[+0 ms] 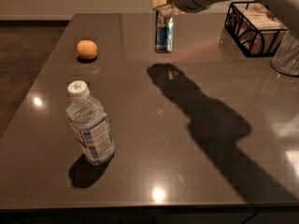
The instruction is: Place redbull can upright
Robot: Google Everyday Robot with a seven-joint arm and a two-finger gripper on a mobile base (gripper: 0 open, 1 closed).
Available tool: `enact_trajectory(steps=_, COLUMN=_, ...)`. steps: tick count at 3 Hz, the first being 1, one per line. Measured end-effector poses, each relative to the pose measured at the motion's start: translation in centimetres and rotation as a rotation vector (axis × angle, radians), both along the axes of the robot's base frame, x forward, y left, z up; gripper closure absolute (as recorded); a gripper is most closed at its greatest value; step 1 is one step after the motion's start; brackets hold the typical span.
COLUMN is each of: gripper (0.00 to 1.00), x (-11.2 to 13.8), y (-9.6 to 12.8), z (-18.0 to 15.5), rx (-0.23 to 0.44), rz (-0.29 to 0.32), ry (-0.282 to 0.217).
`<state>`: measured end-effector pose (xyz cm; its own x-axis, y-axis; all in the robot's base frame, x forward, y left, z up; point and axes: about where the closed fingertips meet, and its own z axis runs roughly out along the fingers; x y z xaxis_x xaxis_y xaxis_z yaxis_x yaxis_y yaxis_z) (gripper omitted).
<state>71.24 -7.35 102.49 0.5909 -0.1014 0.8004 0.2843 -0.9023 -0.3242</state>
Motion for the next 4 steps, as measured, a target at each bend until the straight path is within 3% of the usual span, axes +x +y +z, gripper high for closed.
enact_trajectory(steps=1, gripper=1.00, x=-0.7, y=0.9, z=0.8, rx=-0.018, rz=0.056, ry=-0.153)
enact_trajectory(steps=2, gripper=1.00, x=-1.4, y=1.7, z=0.7, rx=-0.039, rz=0.082, ry=-0.243)
enact_trajectory(steps=4, gripper=1.00, x=-1.5, y=1.9, z=1.1, rx=-0.040, rz=0.086, ry=-0.262)
